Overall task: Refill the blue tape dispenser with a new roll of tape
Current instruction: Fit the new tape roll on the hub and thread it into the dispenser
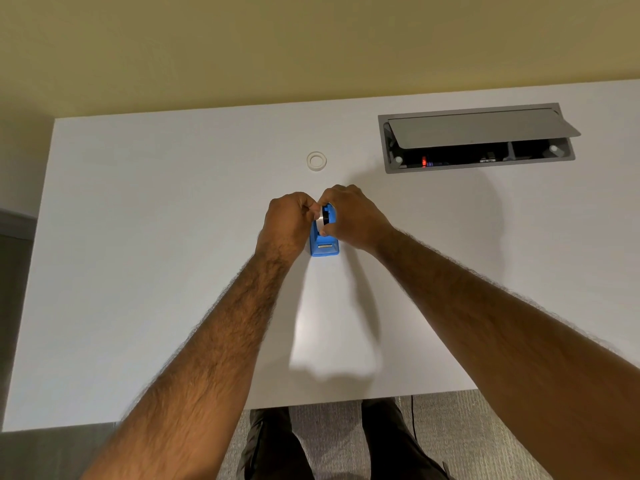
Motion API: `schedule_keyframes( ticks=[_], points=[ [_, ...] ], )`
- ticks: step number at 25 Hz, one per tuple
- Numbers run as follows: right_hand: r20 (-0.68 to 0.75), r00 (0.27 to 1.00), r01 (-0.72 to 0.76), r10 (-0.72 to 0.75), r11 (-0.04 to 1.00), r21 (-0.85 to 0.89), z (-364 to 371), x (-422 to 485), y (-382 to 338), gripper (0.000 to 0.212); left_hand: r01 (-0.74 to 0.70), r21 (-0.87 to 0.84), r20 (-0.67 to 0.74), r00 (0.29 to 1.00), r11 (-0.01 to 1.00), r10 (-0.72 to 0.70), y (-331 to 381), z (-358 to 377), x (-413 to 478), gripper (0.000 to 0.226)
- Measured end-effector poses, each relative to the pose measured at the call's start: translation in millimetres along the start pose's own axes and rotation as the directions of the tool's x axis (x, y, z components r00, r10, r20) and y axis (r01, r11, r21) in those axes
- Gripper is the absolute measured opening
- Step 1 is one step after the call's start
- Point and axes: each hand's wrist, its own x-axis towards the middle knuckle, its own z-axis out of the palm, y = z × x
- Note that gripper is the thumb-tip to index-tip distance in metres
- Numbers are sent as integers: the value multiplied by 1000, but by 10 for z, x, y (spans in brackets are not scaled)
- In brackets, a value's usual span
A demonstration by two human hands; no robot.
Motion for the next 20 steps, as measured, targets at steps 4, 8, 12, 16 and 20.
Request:
schedule_keyframes(
  ticks=[4, 8, 12, 16, 20],
  points=[
    [7, 1000, -1, 1, 1000, 1, 6, -2, -6, 38, 29, -12, 5, 1000, 1000, -29, 5, 15, -15, 17],
    [8, 1000, -3, 3, 1000, -3, -8, 6, -16, 38, 39, 4, 9, 999, 999, -39, 20, 17, -38, 18],
    [5, 1000, -3, 3, 1000, -6, -14, 2, -24, 37, 2, -40, -27, 1000, 999, -4, -16, 37, -107, 12],
    [2, 1000, -6, 6, 1000, 1, -13, 0, -21, 36, -8, -38, -20, 1000, 999, 7, -16, 45, -112, 13],
    [-3, 1000, -7, 7, 1000, 4, -5, -6, -29, 36, 7, 26, -6, 1000, 1000, -6, -8, 36, -101, 16]
  ],
)
